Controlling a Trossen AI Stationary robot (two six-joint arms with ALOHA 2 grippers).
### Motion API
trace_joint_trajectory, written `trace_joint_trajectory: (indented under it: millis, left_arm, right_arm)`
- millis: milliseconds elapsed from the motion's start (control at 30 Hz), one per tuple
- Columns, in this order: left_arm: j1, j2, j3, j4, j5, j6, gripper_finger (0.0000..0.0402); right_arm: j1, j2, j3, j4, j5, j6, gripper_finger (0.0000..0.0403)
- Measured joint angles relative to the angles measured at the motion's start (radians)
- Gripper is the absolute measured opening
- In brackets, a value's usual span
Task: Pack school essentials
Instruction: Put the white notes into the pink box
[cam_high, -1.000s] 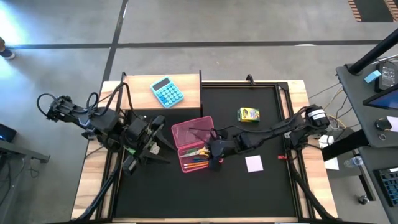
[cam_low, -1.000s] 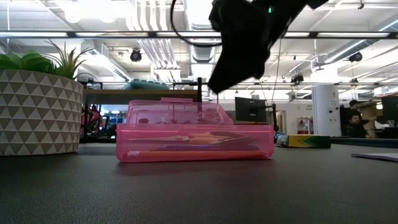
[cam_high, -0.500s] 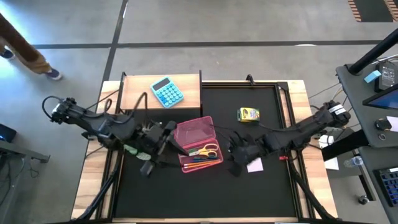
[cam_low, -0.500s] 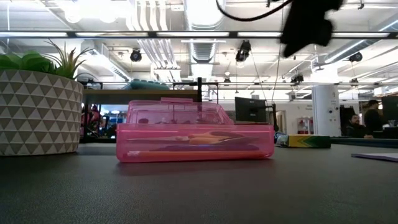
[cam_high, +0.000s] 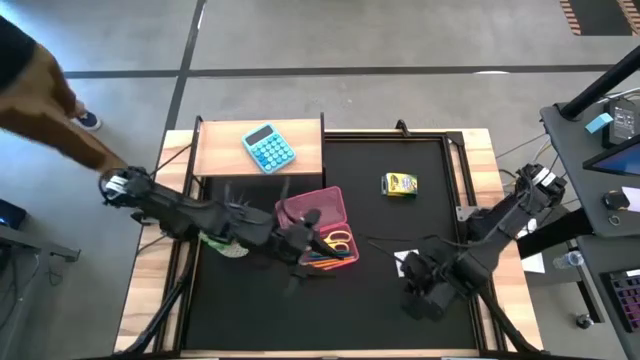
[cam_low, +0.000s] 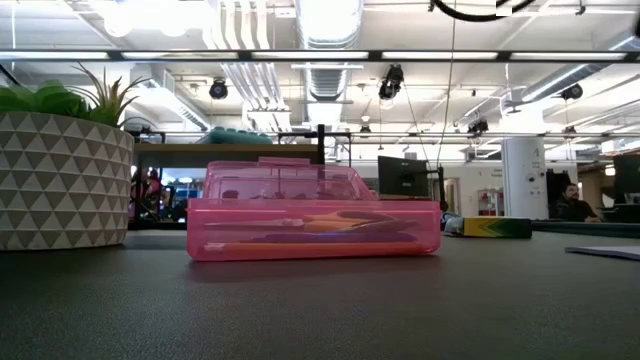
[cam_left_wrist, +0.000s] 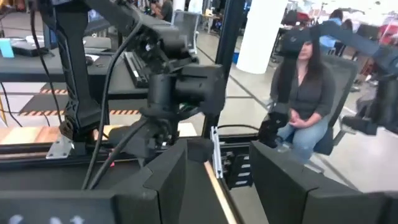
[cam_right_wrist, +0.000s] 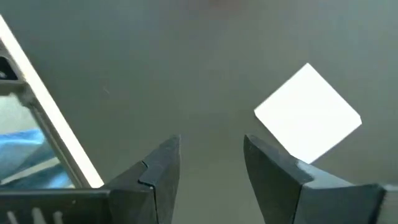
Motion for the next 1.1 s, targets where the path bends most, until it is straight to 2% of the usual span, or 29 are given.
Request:
trace_joint_trajectory:
  millis: [100, 300, 433, 533, 667, 833, 1100]
  left_arm:
    - [0.004, 0.056, 0.004, 0.019, -0.001, -0.005, 0.0157]
    - [0.004, 0.118, 0.014, 0.029, -0.003, -0.022, 0.0157]
    - [0.004, 0.118, 0.009, 0.028, -0.003, -0.108, 0.0157]
    - [0.004, 0.117, 0.007, 0.026, -0.003, -0.112, 0.0157]
    - [0.004, 0.114, 0.009, 0.027, -0.003, -0.111, 0.0157]
    - [0.005, 0.113, 0.008, 0.026, -0.003, -0.11, 0.0157]
    - [0.005, 0.107, 0.008, 0.024, -0.003, -0.11, 0.0157]
  right_arm:
    - [0.053, 0.021, 0.0, -0.035, -0.008, 0.077, 0.0167]
    - [0.124, 0.101, 0.0, -0.09, -0.027, 0.08, 0.0167]
    - [0.124, 0.156, 0.0, -0.243, -0.026, 0.149, 0.0167]
    - [0.091, 0.168, -0.021, -0.287, -0.027, 0.215, 0.0167]
    - [0.016, 0.146, -0.104, -0.221, -0.046, 0.291, 0.0167]
    - [-0.083, 0.099, -0.202, -0.118, -0.106, 0.298, 0.0167]
    - [-0.221, 0.001, -0.321, -0.118, -0.161, 0.313, 0.0166]
